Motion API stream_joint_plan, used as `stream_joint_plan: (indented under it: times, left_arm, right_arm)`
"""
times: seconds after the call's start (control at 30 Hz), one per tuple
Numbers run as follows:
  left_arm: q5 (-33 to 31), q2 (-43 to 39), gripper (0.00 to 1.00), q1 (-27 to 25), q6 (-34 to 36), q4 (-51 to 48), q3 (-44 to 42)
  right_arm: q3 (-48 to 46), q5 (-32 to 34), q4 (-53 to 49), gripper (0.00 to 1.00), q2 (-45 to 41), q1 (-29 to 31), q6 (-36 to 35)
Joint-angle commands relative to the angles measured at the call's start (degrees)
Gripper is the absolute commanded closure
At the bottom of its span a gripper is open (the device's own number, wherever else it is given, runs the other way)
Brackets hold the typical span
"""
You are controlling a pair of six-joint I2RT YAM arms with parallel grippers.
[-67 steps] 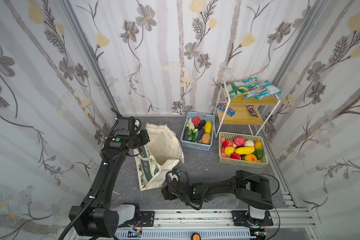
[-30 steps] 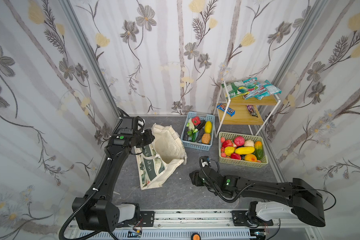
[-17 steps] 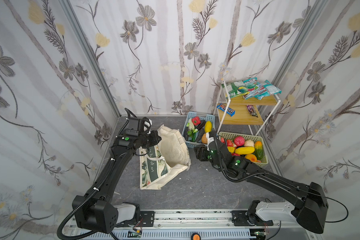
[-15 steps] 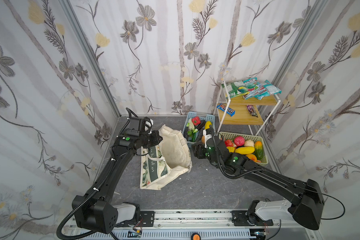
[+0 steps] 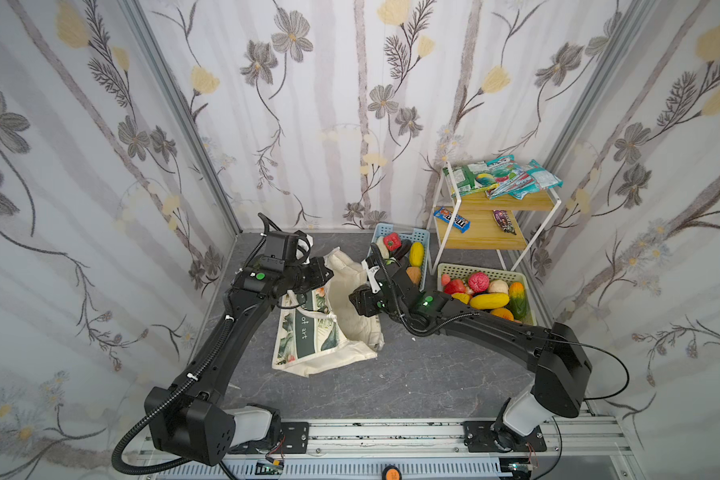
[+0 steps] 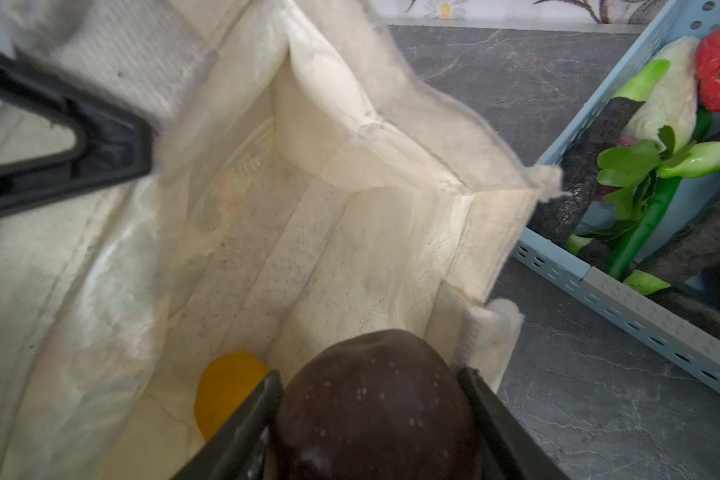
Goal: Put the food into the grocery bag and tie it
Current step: 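Carry the dark purple fruit over the tote bag opening with the right gripper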
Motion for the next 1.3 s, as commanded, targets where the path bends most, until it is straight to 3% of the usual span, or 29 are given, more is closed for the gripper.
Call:
stream_joint_plan:
  times: [0.0,0.63,0.8,1.0,1.27]
  left_arm:
    - [1.4,0.4,1.00,-0.3,-0.9,4.2,1.2]
    - [-4.9,2.8,1.00,-1.9,-7.7,5.4,2.3]
    - [-3.8,3.5,1.00,-4.1,-9.2,6.3,3.8]
    - [-2.2,2.2,1.00,-5.6,-12.7,8.4,4.7]
    - [0.6,-0.3,1.00,-7.1,-18.2,13.3,2.5]
  right_arm:
    - [0.9,-1.9,0.6,0.35,1.4,0.9,-1.9]
    - [-1.2,-0.9,-9.1,0.34,-11.6,-1.2,2.5]
    - [0.8,-4.8,-6.3,0.34,-10.7,-1.2,2.0]
    - [2.6,-14.7,-1.7,0.34,-5.7,-1.1,0.9]
    - [-1.1,-19.6,4.7,0.35,-0.5,-1.3,1.7]
